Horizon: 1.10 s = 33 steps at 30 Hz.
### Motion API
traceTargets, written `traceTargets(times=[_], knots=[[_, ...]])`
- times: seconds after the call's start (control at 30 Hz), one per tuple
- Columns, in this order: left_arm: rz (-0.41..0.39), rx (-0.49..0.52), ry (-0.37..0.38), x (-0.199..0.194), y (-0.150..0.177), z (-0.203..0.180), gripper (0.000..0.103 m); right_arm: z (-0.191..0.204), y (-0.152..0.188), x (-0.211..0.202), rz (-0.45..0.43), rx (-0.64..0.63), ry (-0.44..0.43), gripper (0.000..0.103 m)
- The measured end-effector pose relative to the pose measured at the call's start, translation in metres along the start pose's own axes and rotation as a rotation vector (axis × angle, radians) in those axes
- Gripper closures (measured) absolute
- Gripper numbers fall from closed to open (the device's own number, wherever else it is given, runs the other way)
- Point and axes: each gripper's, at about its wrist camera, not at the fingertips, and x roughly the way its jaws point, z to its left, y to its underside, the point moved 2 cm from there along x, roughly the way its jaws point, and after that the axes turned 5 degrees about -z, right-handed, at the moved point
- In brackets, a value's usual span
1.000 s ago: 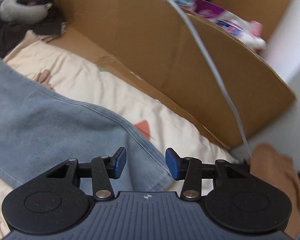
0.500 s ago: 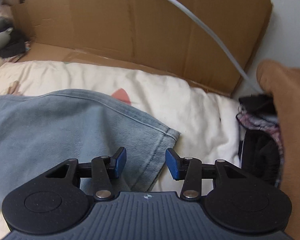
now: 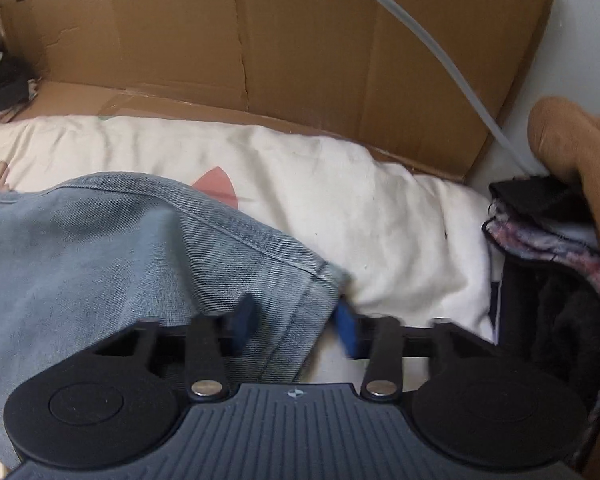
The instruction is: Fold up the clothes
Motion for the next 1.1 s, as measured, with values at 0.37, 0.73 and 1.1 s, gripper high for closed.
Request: traceTargets(times=[0.37,0.73,1.1], knots=[[-0.005,-0.028,0.041,0.004,0.008,-0.014,0.042,-0.005,-0.039,-0.031,-0.042,-0.169,0.087,0.100],[0.000,0.010,0.042,0.006,0.013,-0.021,0.042,0.001,-0.059,-0.039,-0.086,-0.235,0.211,0.076],[0.020,0.055,0.056,0.005,0.025,-0.024,0.042,-0.003,0.006,-0.080,-0.033,-0.094,0.125,0.058]])
